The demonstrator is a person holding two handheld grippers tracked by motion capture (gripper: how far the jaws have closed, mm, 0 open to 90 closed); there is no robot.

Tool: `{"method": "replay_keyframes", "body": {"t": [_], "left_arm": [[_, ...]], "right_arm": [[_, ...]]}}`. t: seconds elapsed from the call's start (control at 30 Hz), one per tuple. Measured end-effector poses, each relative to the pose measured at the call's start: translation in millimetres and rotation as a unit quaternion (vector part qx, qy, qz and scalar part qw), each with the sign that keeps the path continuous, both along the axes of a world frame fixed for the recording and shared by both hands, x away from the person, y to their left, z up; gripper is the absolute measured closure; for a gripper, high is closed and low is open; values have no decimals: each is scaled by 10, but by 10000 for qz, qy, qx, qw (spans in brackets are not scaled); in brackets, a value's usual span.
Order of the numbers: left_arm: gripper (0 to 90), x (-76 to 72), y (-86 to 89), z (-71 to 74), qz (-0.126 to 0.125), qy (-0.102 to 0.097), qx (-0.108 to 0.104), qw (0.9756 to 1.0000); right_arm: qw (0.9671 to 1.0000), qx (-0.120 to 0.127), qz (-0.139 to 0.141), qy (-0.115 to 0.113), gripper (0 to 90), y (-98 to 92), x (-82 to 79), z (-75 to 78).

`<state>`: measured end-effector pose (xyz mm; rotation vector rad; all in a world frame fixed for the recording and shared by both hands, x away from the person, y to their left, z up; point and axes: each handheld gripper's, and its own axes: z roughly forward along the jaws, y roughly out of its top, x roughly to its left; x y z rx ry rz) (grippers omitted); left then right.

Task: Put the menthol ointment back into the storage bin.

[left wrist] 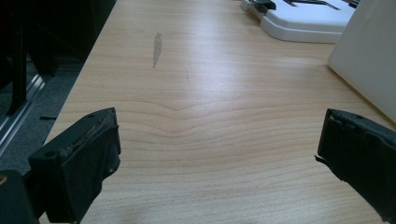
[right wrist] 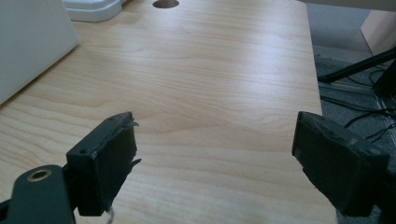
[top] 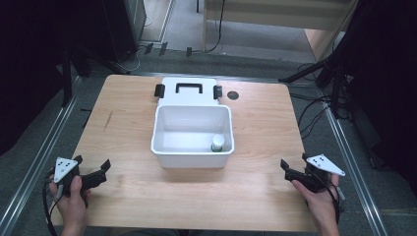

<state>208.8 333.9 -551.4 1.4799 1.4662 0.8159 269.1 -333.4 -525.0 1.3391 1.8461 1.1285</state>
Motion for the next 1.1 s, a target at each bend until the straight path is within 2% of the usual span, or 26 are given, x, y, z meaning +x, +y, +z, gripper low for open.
{"method": "replay_keyframes", "body": {"t": [0.6, 0.83, 1.1], "left_arm": [[0, 0, -7, 2, -4, 19, 18, 10000], [0, 1, -9, 3, -6, 31, 20, 10000], [0, 7, -10, 3, 0, 49, 17, 10000]], "right_arm": [[9991, 255, -307, -151, 148, -310, -406, -154], [9982, 436, -346, -214, 153, -344, -547, -178], [9986, 352, -270, -288, 164, -309, -607, -141]]}}
